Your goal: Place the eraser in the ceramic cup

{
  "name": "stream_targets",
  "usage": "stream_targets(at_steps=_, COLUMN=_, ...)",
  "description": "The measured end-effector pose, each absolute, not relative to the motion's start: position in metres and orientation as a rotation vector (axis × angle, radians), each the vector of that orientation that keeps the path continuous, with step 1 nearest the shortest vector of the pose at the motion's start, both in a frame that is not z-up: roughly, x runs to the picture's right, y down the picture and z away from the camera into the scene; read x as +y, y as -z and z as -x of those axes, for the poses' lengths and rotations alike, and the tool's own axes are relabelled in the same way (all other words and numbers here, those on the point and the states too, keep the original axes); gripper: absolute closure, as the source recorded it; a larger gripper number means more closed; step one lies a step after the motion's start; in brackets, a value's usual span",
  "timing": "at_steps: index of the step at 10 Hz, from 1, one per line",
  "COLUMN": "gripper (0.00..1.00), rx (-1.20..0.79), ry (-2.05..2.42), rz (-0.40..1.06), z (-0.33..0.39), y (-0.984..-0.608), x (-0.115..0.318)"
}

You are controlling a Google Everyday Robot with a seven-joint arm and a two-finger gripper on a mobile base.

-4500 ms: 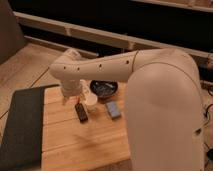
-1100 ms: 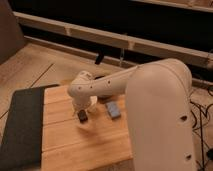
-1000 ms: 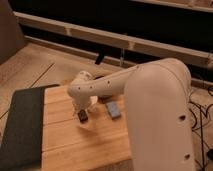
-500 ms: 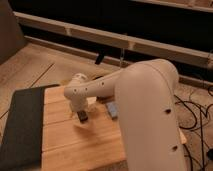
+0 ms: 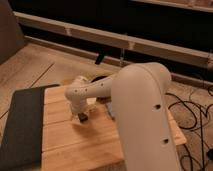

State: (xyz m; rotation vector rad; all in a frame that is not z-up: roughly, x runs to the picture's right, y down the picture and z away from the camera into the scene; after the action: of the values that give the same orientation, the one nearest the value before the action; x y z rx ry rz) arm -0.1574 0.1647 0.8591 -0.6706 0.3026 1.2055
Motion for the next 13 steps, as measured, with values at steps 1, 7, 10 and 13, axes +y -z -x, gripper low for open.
stream_targets(at_steps=1, gripper=0.35, rx=0.31, ry=-1.209, rz=0.676, z=0.157, y=-0.862, x=0.166)
stream_targets(at_steps=7, gripper=0.87, rx=0.331, ry=-1.212, rz=0.667, z=0.152, y=-0.866, x=0.164)
stream_targets(at_steps=10, gripper=0.98, rx=0.293, ry=-1.214, rz=0.66, z=0.161, y=-0.861, x=0.151)
stream_targets(at_steps=13, gripper=0.98, rx=0.204, ry=-1.2, rz=0.607, z=0.174, y=-0.842, x=0.114)
